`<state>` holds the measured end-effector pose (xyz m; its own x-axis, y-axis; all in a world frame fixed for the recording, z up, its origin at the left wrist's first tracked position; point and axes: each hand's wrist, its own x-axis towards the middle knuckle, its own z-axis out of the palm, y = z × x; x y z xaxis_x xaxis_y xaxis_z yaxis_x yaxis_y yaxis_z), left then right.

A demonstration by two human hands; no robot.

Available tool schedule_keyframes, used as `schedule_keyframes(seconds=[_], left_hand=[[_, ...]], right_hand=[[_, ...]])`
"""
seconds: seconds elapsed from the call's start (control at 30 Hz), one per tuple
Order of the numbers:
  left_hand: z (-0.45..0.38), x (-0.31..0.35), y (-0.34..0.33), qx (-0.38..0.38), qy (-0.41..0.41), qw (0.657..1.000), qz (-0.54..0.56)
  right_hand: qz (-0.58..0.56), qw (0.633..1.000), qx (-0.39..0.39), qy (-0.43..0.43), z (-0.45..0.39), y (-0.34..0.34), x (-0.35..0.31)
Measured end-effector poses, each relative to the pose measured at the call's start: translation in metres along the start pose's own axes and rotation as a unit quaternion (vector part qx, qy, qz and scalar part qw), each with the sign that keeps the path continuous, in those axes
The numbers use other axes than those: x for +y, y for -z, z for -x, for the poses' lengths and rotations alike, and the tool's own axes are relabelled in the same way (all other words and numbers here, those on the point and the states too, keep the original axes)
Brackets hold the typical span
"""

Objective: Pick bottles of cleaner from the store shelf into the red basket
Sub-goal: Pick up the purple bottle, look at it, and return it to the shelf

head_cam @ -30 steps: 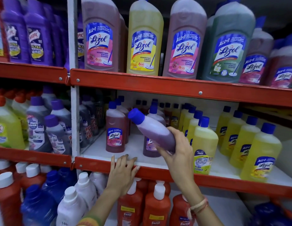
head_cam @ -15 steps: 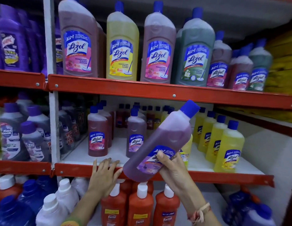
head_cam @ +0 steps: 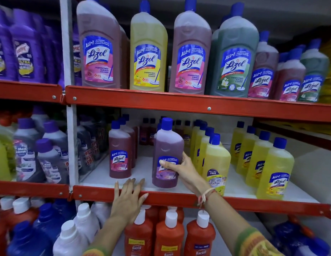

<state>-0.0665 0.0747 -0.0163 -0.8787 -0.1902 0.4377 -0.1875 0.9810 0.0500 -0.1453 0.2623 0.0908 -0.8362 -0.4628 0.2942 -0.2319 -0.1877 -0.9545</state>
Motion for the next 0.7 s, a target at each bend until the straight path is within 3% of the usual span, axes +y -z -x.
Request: schedule_keyframes(seconds=[0.27,0.7], left_hand=[[-0.003,0.000,-0.005,0.019,0.001,1.000,0.020],[0.006,0.000,-0.005,0.015,-0.030,0.999,0.022]], right_hand=[[0.013,0.998,-0.006,-0.054,-0.015,-0.009,0.027],[0.053,0.997,0.004,-0.048,-0.006,-0.004,0.027]])
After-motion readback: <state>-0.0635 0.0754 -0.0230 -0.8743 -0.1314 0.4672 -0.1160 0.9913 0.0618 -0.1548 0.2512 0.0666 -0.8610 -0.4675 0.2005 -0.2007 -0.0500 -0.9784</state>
